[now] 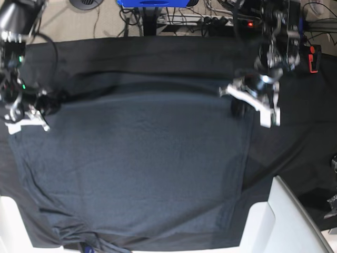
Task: Fold the T-shirt properly
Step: 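Pull the collar-side edge with the left gripper toward the shirt's hem, then lift the shirt edge with both grippers and drag it toward the hem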
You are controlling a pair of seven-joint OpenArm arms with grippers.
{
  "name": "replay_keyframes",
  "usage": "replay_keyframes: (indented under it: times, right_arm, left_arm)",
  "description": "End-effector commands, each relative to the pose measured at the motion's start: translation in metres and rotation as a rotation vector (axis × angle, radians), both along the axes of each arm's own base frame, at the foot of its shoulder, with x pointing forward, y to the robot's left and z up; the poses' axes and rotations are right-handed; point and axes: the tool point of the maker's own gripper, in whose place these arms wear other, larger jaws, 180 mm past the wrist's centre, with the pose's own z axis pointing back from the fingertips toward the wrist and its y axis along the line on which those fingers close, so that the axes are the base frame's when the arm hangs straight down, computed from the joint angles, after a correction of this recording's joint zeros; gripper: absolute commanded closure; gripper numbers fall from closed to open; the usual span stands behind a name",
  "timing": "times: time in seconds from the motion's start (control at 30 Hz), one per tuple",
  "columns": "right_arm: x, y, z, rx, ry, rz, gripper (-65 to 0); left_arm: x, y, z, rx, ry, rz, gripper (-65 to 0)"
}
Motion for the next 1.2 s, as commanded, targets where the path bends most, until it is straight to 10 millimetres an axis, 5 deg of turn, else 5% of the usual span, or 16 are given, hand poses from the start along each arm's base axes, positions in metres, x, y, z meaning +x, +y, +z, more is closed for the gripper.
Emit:
replay_keyframes:
  times: [0.0,0.47,0.67,0.77,0.87,1.0,1.17]
  right_arm:
    - [0.008,-0.01,0.006,-0.016,-0.016,-0.006,-0.2]
    - [0.03,-0.014,-0.008,-0.044,-0.012,-0.019,-1.4]
    - [0.04,-0.014,0.007,-0.062,-0.07,-0.008,-32.6]
    - [0.047,-0.016,0.029,-0.097,-0.139,0.007,-48.0]
    - [0.051,-0.019,0.05,-0.135,-0.205,0.009,-50.7]
    - [0.031,-0.058,0.058,-0.165,-0.218,-0.111,-50.7]
    - [0.001,-0.1,0.026,-0.16,-0.154,-0.226,-50.7]
  left_arm:
    - [0.008,0.002,0.006,0.005,-0.021,-0.005,0.0]
    - [0.046,0.02,-0.015,0.005,0.012,0.046,0.0]
    - [0.05,0.022,-0.011,0.005,0.002,0.051,0.0]
    - [0.05,0.026,-0.011,0.009,0.001,0.061,-29.6]
    - [0.05,0.027,-0.006,0.013,-0.011,0.055,-50.5]
    - [0.042,0.048,0.014,0.021,-0.06,0.115,-44.8]
    - [0.003,0.06,0.015,0.045,-0.039,0.141,-35.7]
